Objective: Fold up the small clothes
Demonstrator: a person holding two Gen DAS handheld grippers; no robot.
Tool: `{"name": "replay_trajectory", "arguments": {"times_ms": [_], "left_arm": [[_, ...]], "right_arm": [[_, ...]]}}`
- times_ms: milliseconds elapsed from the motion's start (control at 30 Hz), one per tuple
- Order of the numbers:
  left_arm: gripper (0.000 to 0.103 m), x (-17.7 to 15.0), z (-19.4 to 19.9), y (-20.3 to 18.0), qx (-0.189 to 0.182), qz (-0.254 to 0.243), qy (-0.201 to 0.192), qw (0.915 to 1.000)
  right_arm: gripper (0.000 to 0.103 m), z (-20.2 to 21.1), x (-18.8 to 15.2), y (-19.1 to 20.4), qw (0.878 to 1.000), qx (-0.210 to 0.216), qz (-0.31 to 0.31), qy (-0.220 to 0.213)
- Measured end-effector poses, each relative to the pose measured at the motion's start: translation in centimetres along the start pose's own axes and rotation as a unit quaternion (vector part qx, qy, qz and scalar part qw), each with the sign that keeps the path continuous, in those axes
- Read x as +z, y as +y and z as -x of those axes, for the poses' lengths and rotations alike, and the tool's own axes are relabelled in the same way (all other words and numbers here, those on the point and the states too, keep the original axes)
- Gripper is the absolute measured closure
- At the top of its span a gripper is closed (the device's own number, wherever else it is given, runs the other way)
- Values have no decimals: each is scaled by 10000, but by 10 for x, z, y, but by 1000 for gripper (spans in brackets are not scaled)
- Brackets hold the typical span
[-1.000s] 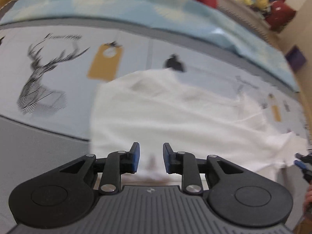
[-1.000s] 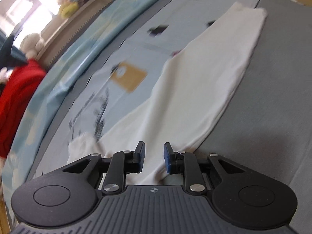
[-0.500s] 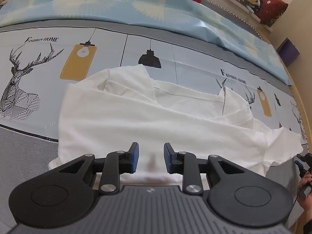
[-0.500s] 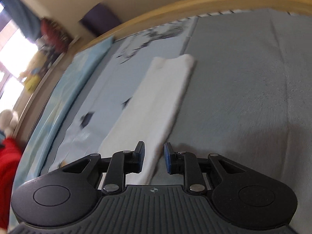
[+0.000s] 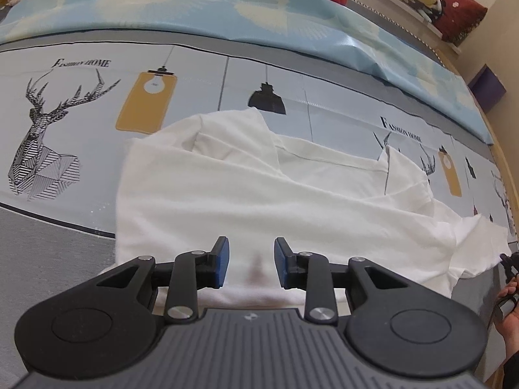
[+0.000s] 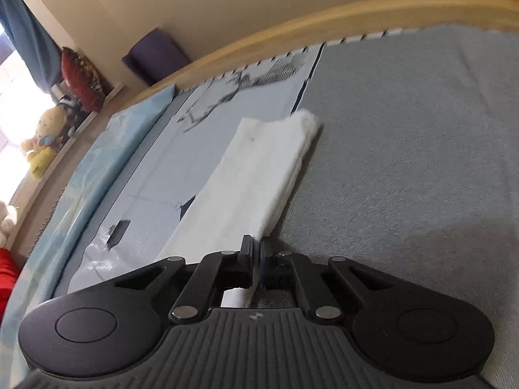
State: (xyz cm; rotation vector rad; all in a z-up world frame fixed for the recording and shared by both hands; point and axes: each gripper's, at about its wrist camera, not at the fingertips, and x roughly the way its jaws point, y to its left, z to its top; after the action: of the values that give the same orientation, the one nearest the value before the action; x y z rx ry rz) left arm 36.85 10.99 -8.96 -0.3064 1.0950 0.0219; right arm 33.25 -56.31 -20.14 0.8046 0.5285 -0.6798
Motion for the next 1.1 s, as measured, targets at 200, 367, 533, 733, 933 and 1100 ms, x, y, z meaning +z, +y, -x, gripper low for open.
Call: {"name": "replay_trajectory", "arguments": {"times_ms": [200,367,533,733,933,1100], "left_arm": [[69,5,13,17,-1,167,-118,9998],[69,12,28,40,-47,552,-274,9981],[69,18,38,61,-61,828,-362,9959],[69,20,46,72,-211,1108,-428,9927],[69,15,33,46,-323,818,-307,9957],[69,2,14,10,-560,343,-203,9976]], "right_arm": [[100,55,-14,80,9892,-224,1221,-784],[100,148,-86,190,9435,1524,2823,-830],[98,236,-214,254,8434,3723,3795,774],[93,248,-319,256,7718,3180,4509,3160],[85,239,-258,239,8517,2098,3619,3157],[79,208,-223,213,9159,1449,2534,2755]]}}
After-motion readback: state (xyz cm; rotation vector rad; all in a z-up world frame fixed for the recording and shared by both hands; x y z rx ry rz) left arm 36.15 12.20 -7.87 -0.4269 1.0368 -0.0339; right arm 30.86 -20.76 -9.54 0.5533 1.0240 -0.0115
